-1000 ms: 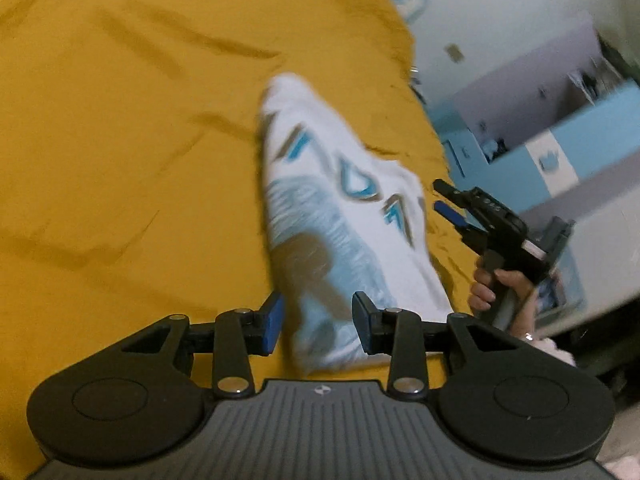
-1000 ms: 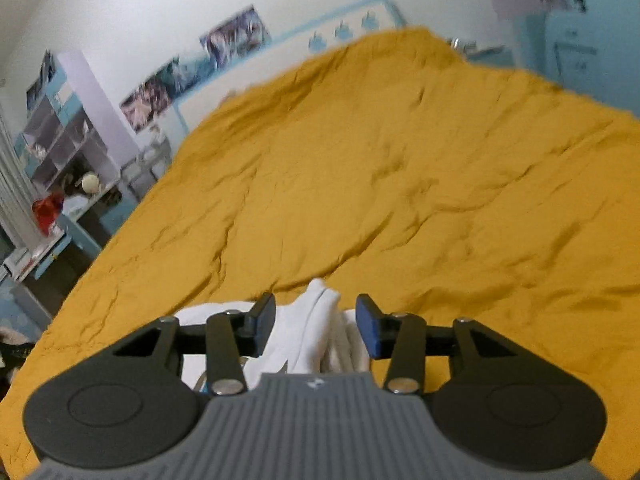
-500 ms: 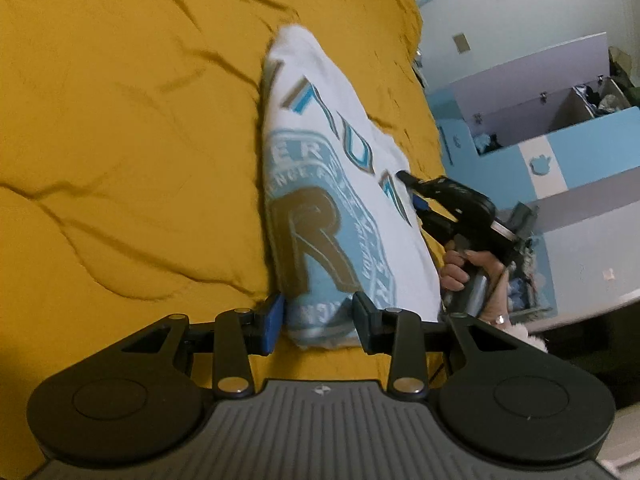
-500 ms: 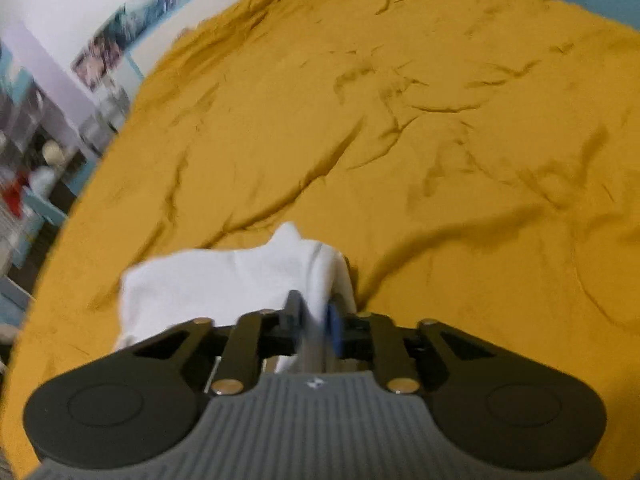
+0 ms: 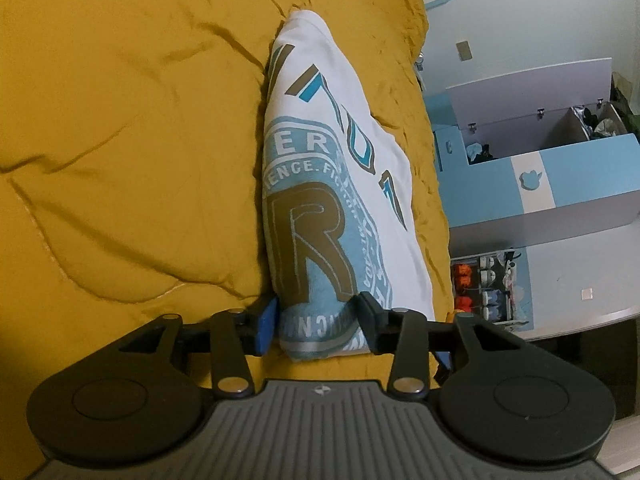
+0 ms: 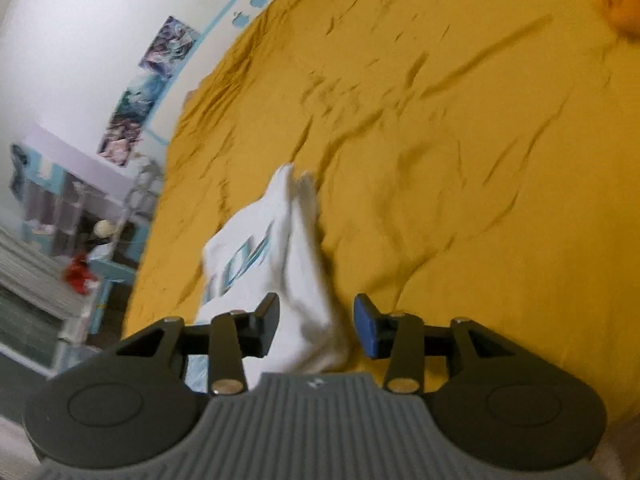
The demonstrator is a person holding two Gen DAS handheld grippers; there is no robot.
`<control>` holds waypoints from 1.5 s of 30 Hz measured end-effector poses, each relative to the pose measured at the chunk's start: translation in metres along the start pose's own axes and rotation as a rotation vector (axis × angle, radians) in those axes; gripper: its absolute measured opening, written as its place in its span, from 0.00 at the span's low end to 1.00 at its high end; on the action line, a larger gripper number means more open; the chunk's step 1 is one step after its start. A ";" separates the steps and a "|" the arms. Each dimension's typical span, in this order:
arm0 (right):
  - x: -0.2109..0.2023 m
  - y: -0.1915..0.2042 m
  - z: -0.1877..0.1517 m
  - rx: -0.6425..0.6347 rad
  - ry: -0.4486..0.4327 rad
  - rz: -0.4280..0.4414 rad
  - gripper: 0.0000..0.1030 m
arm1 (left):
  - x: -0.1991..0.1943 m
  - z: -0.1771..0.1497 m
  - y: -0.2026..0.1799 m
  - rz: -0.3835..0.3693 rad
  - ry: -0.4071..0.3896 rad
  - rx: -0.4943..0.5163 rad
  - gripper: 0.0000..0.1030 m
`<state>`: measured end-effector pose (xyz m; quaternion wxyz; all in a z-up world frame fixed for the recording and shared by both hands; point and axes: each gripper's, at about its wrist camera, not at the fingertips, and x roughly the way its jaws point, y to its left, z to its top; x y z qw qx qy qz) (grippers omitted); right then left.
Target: Fold small clothes
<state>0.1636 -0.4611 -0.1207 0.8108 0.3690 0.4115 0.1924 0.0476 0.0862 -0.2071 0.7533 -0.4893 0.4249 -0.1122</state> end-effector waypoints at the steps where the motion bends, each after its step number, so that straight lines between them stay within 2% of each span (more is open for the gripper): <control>1: 0.000 0.000 -0.002 -0.009 0.005 -0.002 0.38 | 0.003 0.001 0.000 -0.002 0.001 0.004 0.55; 2: 0.003 0.004 -0.005 -0.022 0.010 -0.022 0.38 | 0.006 0.002 0.000 -0.004 -0.001 0.010 0.56; 3: 0.007 0.008 -0.007 -0.040 0.012 -0.047 0.33 | 0.010 0.002 0.001 -0.002 -0.006 0.009 0.56; 4: 0.010 0.011 -0.009 -0.055 0.008 -0.062 0.23 | 0.013 0.002 0.004 -0.006 -0.010 -0.001 0.54; 5: 0.014 0.015 -0.009 -0.072 0.000 -0.083 0.06 | 0.013 0.002 0.006 -0.026 -0.016 -0.007 0.52; 6: 0.014 0.019 -0.010 -0.080 -0.006 -0.088 0.06 | 0.011 0.000 0.006 -0.042 -0.027 -0.008 0.46; 7: 0.012 0.022 -0.011 -0.076 -0.017 -0.081 0.06 | 0.009 -0.001 0.007 -0.057 -0.041 -0.009 0.27; 8: 0.006 0.022 -0.013 -0.066 -0.027 -0.069 0.05 | 0.004 -0.003 0.008 -0.073 -0.057 -0.016 0.21; 10: -0.005 0.025 -0.016 -0.043 -0.037 -0.027 0.05 | -0.004 -0.005 0.011 -0.118 -0.083 -0.035 0.17; 12: -0.008 0.026 -0.021 -0.039 -0.029 -0.043 0.05 | -0.009 -0.005 0.014 -0.137 -0.093 -0.053 0.17; 15: 0.005 0.008 -0.028 -0.001 0.003 -0.097 0.05 | -0.003 -0.006 0.023 -0.103 -0.056 -0.047 0.16; 18: 0.011 -0.012 -0.034 0.039 0.002 -0.057 0.06 | 0.001 -0.007 0.026 -0.086 -0.046 -0.022 0.17; 20: 0.006 -0.016 -0.034 0.059 -0.008 -0.021 0.14 | -0.001 -0.006 0.023 -0.085 -0.033 -0.007 0.17; 22: 0.001 -0.010 -0.030 0.039 -0.029 -0.028 0.20 | -0.005 -0.005 0.018 -0.074 -0.019 0.000 0.19; 23: -0.001 -0.005 -0.026 0.017 -0.050 -0.049 0.29 | -0.007 -0.006 0.016 -0.059 -0.014 0.008 0.20; 24: -0.005 0.004 -0.021 -0.023 -0.074 -0.071 0.33 | -0.012 -0.006 0.012 -0.034 -0.013 0.016 0.20; 26: -0.008 0.024 -0.007 -0.112 -0.111 -0.083 0.34 | -0.026 -0.006 0.001 0.028 -0.046 0.071 0.20; 28: -0.003 0.039 0.010 -0.159 -0.122 -0.062 0.43 | -0.040 0.001 -0.009 0.072 -0.093 0.140 0.25; 29: 0.004 0.042 0.019 -0.171 -0.104 -0.045 0.51 | -0.043 0.006 -0.012 0.074 -0.099 0.157 0.29; 31: 0.027 0.047 0.039 -0.199 -0.043 0.000 0.54 | -0.044 0.023 -0.011 0.062 -0.104 0.146 0.55; 33: 0.058 0.046 0.060 -0.230 0.039 0.056 0.53 | -0.034 0.044 -0.004 0.032 -0.064 0.115 0.62; 36: 0.097 0.041 0.088 -0.215 0.087 0.045 0.54 | -0.015 0.063 0.007 0.073 0.001 0.046 0.62; 38: 0.118 0.034 0.101 -0.192 0.110 0.041 0.54 | -0.007 0.063 0.007 0.102 0.035 0.037 0.62; 42: 0.161 0.013 0.120 -0.123 0.166 0.060 0.60 | -0.008 0.049 0.007 0.073 0.070 0.043 0.65; 45: 0.192 -0.001 0.131 -0.066 0.231 0.079 0.61 | -0.010 0.039 0.013 -0.017 0.144 0.019 0.68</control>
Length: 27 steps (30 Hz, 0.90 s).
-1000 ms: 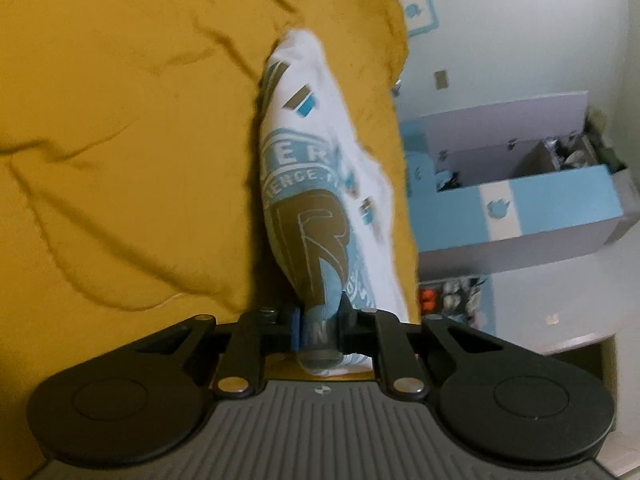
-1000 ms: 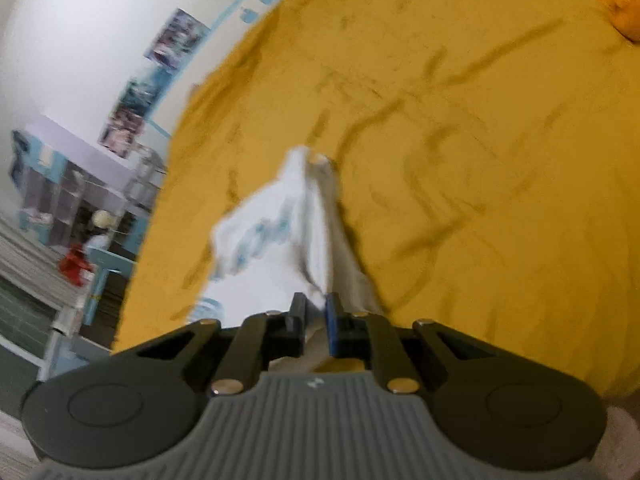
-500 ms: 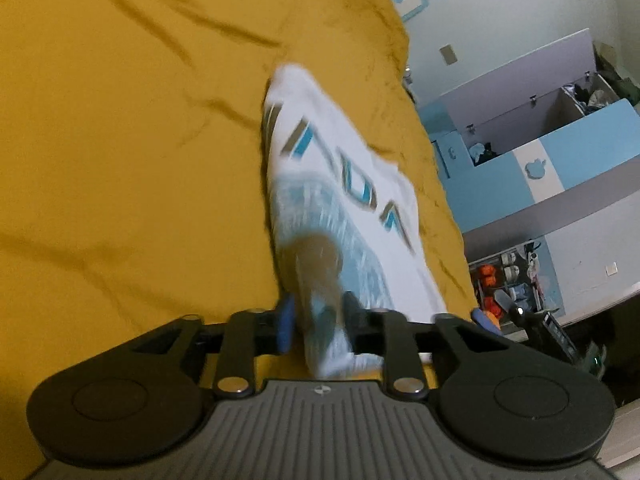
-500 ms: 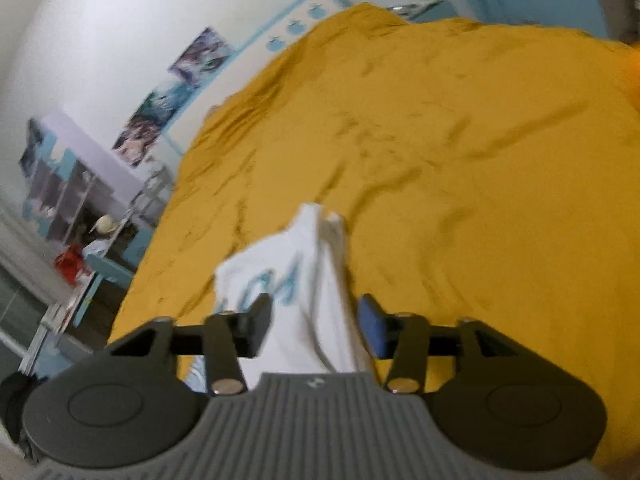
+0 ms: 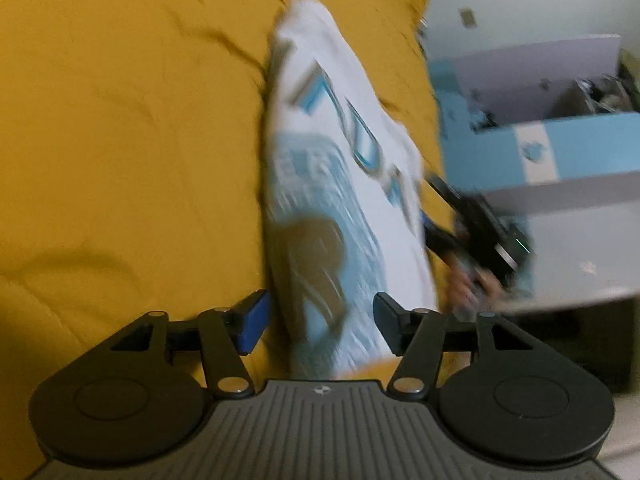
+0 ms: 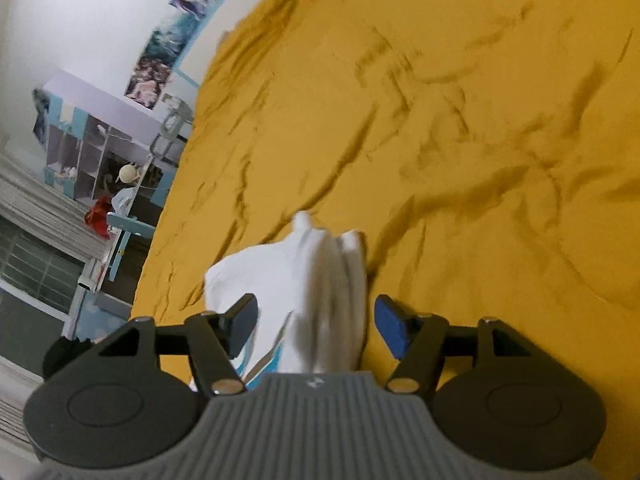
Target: Fold small clothes
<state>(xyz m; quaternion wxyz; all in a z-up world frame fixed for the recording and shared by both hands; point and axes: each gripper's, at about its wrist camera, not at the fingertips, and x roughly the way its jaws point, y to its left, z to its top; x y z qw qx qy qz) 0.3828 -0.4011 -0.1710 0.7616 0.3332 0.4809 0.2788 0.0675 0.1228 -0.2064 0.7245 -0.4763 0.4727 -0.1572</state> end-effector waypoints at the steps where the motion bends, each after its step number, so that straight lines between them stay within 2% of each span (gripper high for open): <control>1: 0.008 -0.003 0.004 0.013 0.022 0.021 0.61 | -0.001 -0.003 0.001 0.002 -0.002 0.003 0.68; 3: 0.020 -0.007 0.009 0.021 0.041 0.064 0.61 | 0.001 -0.005 0.004 0.010 -0.005 -0.003 0.68; 5: 0.033 -0.007 0.015 0.028 0.055 0.098 0.67 | 0.006 -0.002 0.008 0.007 -0.005 -0.025 0.68; 6: 0.039 -0.006 0.016 0.031 0.058 0.105 0.72 | 0.010 0.000 0.011 -0.004 -0.002 -0.045 0.68; 10: 0.064 0.000 0.022 0.011 0.075 0.095 0.72 | 0.037 0.006 0.009 -0.070 0.017 -0.088 0.70; 13: 0.078 0.003 0.023 0.007 0.075 0.085 0.75 | 0.058 0.005 -0.001 -0.056 0.039 -0.035 0.73; 16: 0.084 0.004 0.021 0.003 0.072 0.069 0.75 | 0.060 -0.001 -0.003 -0.056 0.017 -0.007 0.70; 17: 0.085 0.005 0.021 -0.003 0.071 0.054 0.69 | 0.057 -0.002 -0.002 -0.062 0.006 -0.013 0.66; 18: 0.085 0.006 0.020 -0.019 0.077 0.025 0.53 | 0.053 -0.005 0.001 -0.066 -0.012 -0.034 0.55; 19: 0.085 0.008 0.020 -0.039 0.094 -0.020 0.42 | 0.047 -0.006 0.006 -0.073 -0.027 -0.060 0.41; 20: 0.085 0.009 0.020 -0.041 0.103 -0.029 0.33 | 0.045 -0.008 0.011 -0.081 -0.041 -0.089 0.37; 23: 0.080 0.020 0.019 -0.035 0.078 -0.035 0.29 | 0.036 -0.011 0.010 -0.087 -0.060 -0.091 0.33; 27: 0.066 0.059 0.019 -0.125 0.047 -0.030 0.26 | 0.028 -0.008 -0.003 -0.094 -0.073 -0.056 0.31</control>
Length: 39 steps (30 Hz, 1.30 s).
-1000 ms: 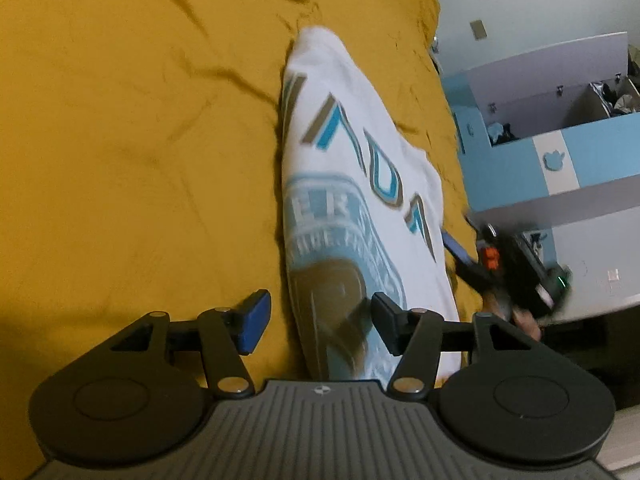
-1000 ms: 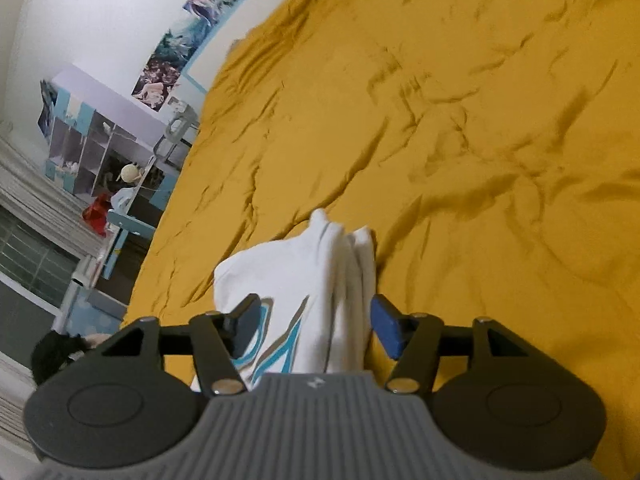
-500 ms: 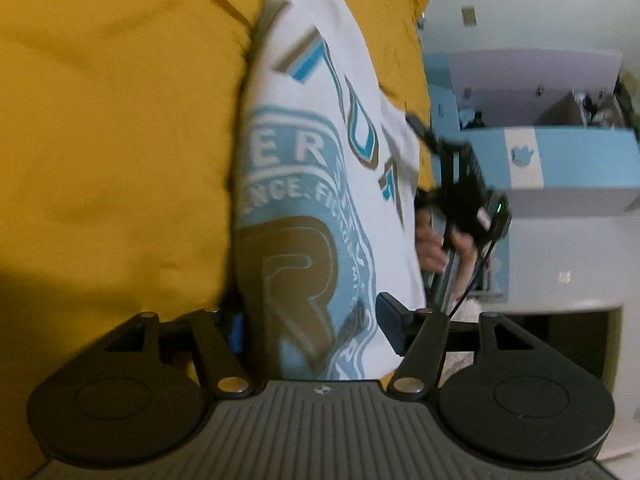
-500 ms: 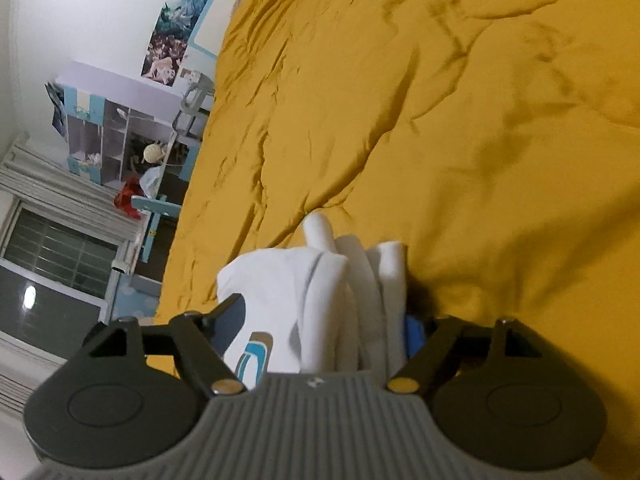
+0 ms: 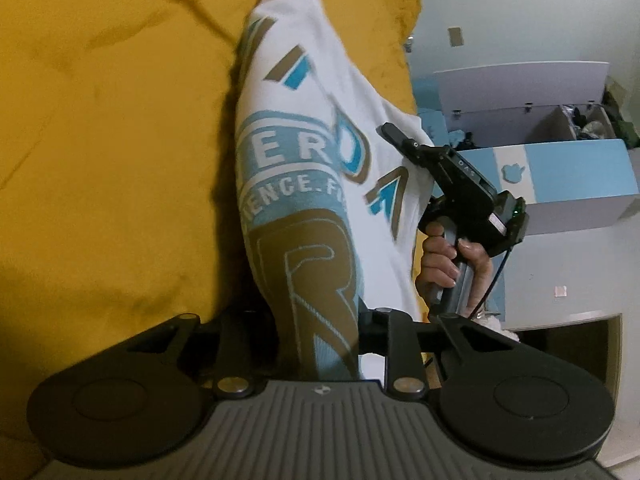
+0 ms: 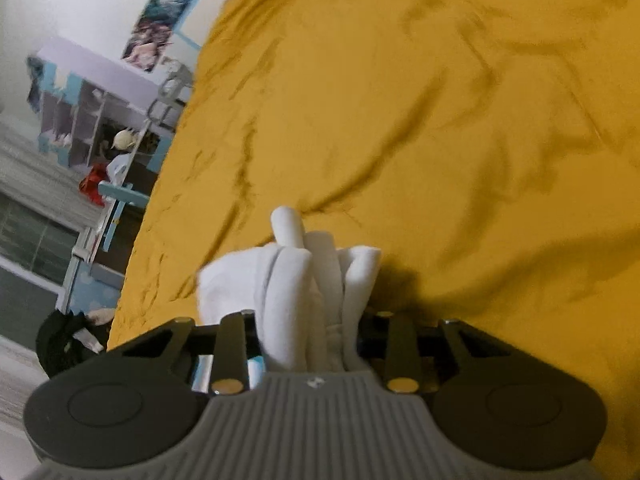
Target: Fold small clothes
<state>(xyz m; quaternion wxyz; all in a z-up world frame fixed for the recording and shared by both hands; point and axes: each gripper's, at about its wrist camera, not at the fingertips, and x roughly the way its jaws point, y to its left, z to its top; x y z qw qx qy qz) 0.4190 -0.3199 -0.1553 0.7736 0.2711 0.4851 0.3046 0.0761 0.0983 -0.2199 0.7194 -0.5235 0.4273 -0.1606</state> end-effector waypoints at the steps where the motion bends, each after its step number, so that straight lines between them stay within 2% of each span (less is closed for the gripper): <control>1: -0.004 0.012 0.002 -0.026 0.000 0.007 0.26 | -0.004 0.002 -0.003 -0.013 -0.002 0.010 0.31; 7: -0.023 0.082 0.008 -0.156 -0.003 0.036 0.24 | -0.023 0.010 -0.022 -0.026 -0.020 0.080 0.30; 15: -0.014 0.159 0.002 -0.234 -0.021 0.108 0.24 | -0.052 0.012 -0.046 -0.017 -0.130 0.180 0.30; 27: 0.091 0.273 -0.024 -0.343 0.091 0.234 0.24 | -0.051 0.001 -0.033 0.051 -0.275 0.138 0.30; 33: 0.142 0.298 -0.036 -0.370 0.164 0.259 0.24 | -0.036 0.000 -0.021 0.077 -0.299 0.086 0.30; 39: 0.186 0.300 -0.049 -0.378 0.230 0.229 0.24 | -0.025 -0.001 -0.012 0.099 -0.293 0.008 0.30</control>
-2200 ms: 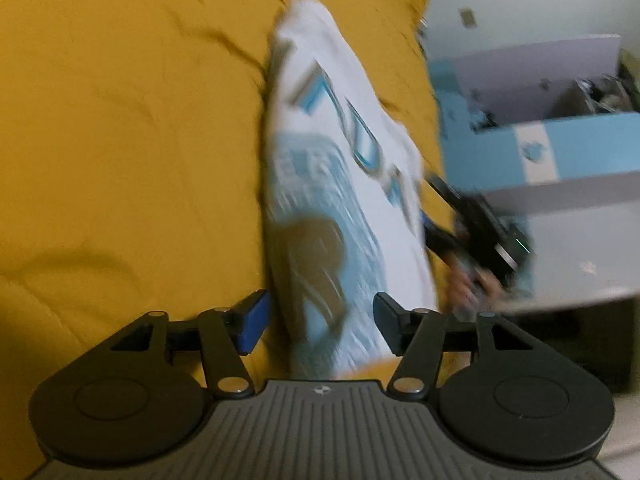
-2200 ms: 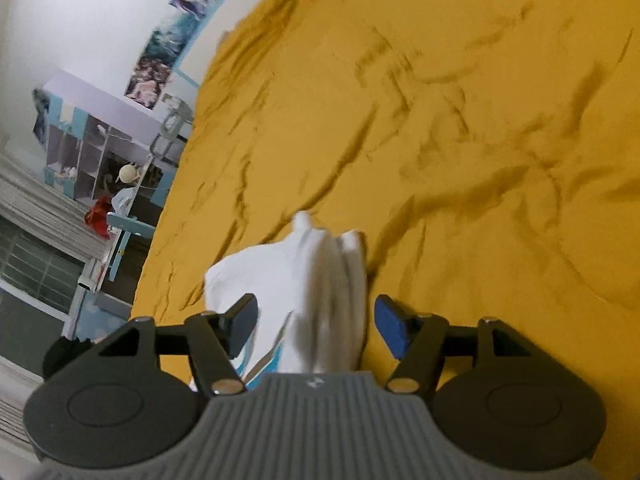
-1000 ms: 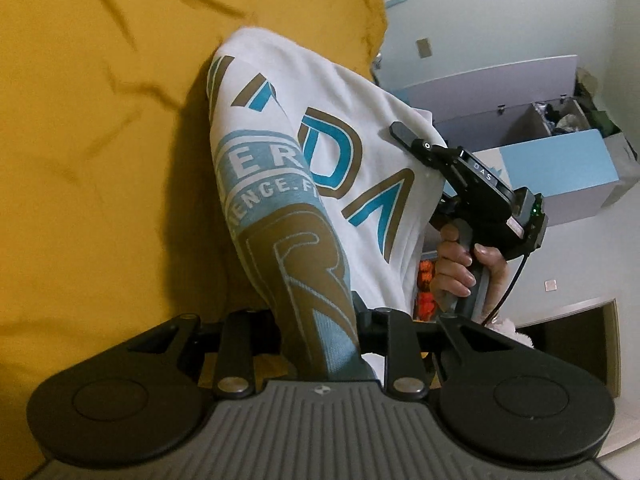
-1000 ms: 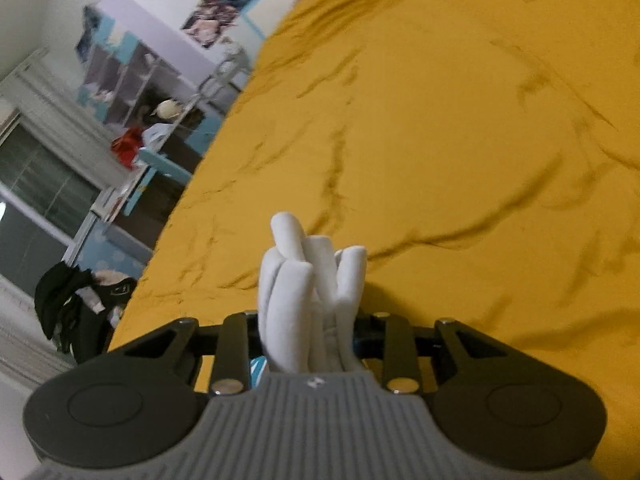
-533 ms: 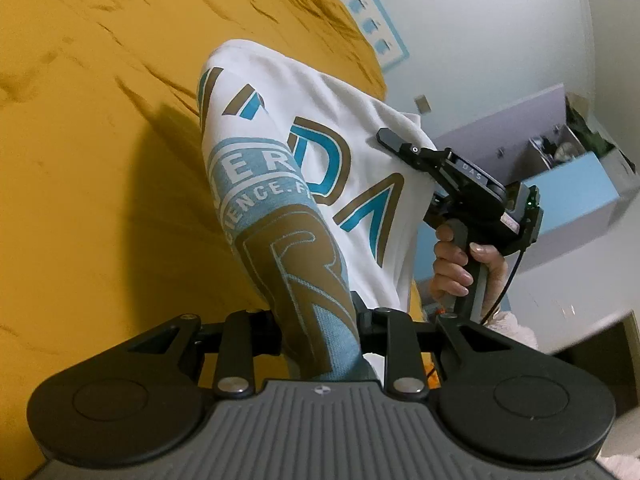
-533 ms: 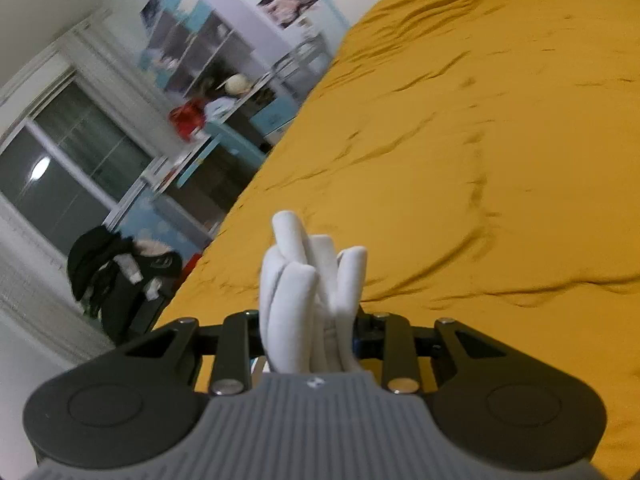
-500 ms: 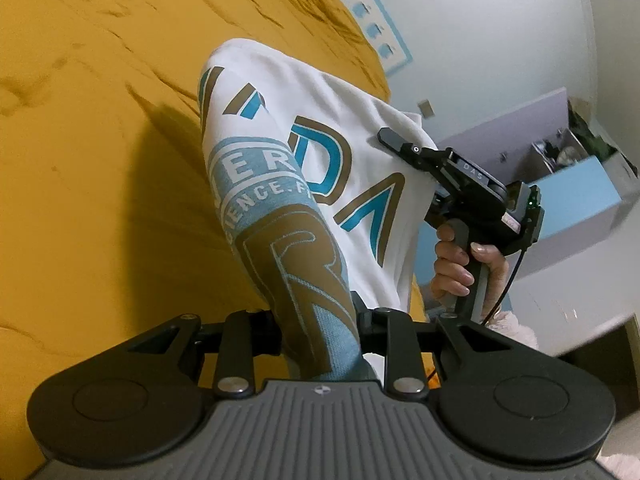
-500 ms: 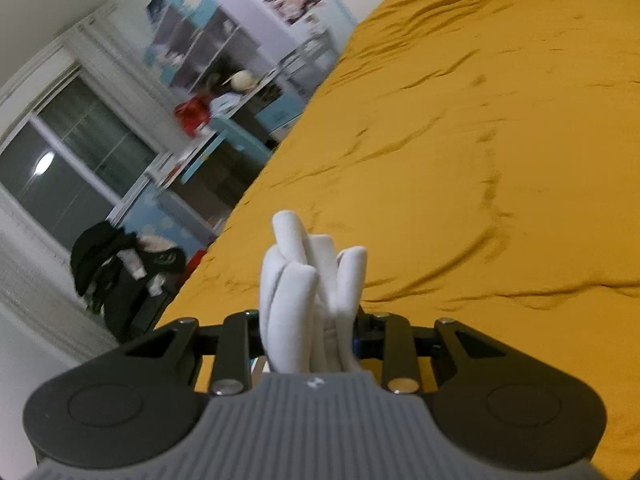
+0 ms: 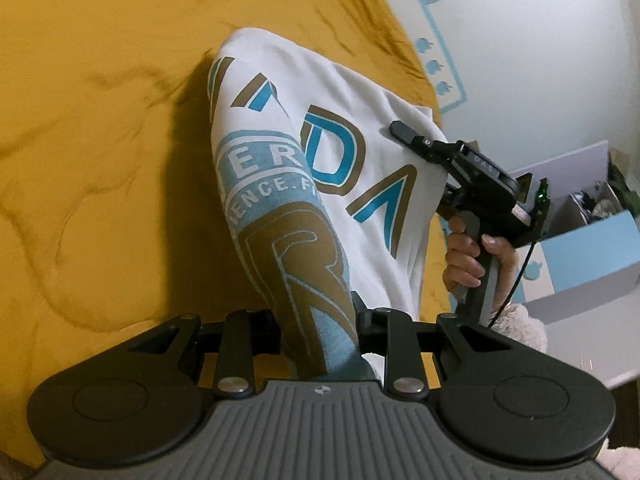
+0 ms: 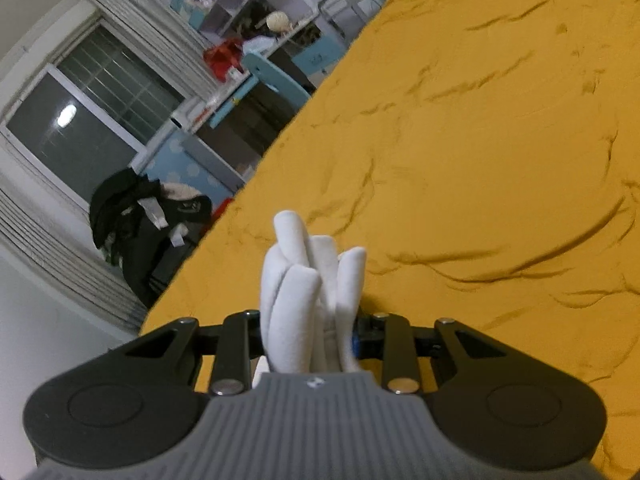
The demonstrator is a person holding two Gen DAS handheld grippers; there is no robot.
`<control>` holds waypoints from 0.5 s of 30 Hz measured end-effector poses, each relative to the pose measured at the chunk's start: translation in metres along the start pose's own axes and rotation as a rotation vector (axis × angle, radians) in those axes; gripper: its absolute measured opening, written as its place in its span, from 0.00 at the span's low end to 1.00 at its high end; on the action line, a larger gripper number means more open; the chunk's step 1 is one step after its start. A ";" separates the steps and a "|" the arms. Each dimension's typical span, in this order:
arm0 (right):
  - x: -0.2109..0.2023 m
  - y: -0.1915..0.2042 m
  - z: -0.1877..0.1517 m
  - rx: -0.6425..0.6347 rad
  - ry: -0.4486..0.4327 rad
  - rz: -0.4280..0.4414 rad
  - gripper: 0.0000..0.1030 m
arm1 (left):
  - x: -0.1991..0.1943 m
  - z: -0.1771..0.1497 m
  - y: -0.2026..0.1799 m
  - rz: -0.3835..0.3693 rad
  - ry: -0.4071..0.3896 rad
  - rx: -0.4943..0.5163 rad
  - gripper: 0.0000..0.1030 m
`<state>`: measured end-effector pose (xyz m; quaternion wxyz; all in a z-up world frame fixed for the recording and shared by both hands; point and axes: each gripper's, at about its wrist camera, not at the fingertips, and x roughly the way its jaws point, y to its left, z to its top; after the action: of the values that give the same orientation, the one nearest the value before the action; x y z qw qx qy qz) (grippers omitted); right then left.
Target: Fold small clothes
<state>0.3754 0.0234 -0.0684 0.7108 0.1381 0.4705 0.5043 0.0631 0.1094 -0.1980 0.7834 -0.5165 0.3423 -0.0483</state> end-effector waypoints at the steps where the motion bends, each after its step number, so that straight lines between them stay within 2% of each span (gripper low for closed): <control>1: 0.006 -0.003 -0.002 0.002 0.015 -0.007 0.24 | 0.001 -0.001 0.000 0.007 0.007 -0.010 0.30; 5: 0.016 -0.021 -0.013 0.014 0.049 -0.025 0.24 | 0.004 -0.005 -0.002 0.023 0.031 -0.045 0.30; 13: 0.027 -0.040 -0.016 0.059 0.054 -0.021 0.24 | 0.003 -0.001 -0.009 0.020 0.033 -0.070 0.31; 15: 0.028 -0.042 -0.016 0.058 0.055 -0.021 0.24 | -0.007 -0.001 0.000 0.022 0.037 -0.071 0.30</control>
<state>0.3890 0.0231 -0.1195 0.6985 0.1399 0.5059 0.4865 0.0572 0.1119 -0.1952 0.7586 -0.5394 0.3637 -0.0372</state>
